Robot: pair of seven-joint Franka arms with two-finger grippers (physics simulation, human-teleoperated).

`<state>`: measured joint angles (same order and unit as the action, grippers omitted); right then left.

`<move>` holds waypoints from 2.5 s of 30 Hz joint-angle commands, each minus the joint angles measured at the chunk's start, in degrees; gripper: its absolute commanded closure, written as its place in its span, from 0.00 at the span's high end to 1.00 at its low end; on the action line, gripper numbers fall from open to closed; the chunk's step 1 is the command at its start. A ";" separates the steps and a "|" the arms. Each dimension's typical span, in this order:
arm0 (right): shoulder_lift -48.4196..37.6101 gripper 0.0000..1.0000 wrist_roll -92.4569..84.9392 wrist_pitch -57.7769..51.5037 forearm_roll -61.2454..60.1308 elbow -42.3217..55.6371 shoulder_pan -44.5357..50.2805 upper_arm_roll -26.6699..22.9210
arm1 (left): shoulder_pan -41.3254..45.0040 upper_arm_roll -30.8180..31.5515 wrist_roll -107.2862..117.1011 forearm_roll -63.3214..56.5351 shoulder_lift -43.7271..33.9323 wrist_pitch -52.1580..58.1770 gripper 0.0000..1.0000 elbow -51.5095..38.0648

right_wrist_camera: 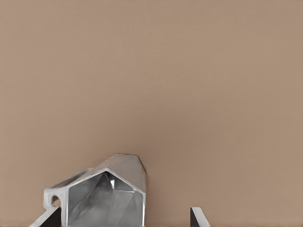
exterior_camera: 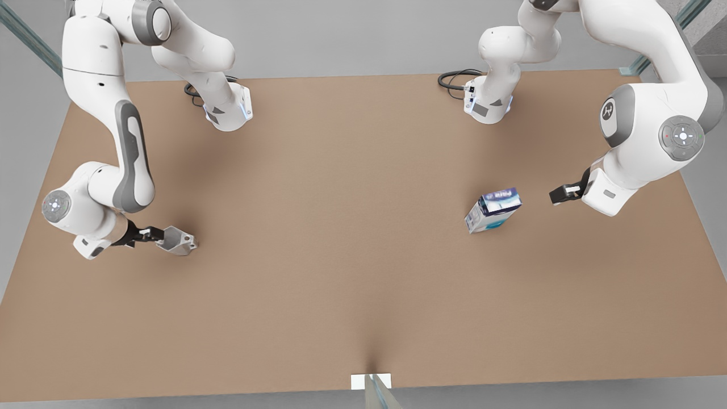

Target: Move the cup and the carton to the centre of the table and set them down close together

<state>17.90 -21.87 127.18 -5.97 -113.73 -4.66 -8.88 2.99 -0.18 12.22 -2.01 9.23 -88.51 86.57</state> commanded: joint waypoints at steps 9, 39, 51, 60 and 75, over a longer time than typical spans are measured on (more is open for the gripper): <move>1.96 1.00 -2.91 7.65 0.00 -6.94 -0.26 -0.44 | 0.00 0.00 0.00 -0.01 0.08 0.00 1.00 0.09; 2.49 0.21 -3.00 8.09 0.00 -6.42 2.90 -0.53 | 0.35 0.26 0.09 -0.01 2.19 2.81 1.00 -0.62; 2.66 0.21 11.49 0.44 -0.09 1.40 11.25 0.87 | 3.16 0.53 6.06 0.34 -3.17 1.58 1.00 4.48; 12.59 0.21 24.42 -12.57 -0.71 23.81 18.37 4.57 | 5.27 0.53 10.99 0.61 -9.32 -4.47 1.00 17.92; 30.61 0.21 47.62 -11.34 -9.23 46.49 30.94 6.33 | 7.12 -2.72 44.21 4.65 -13.72 -27.33 1.00 38.23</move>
<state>48.86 26.31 116.00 -15.69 -66.82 26.79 -2.56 9.96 -2.93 56.43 1.88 -4.48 -115.97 124.80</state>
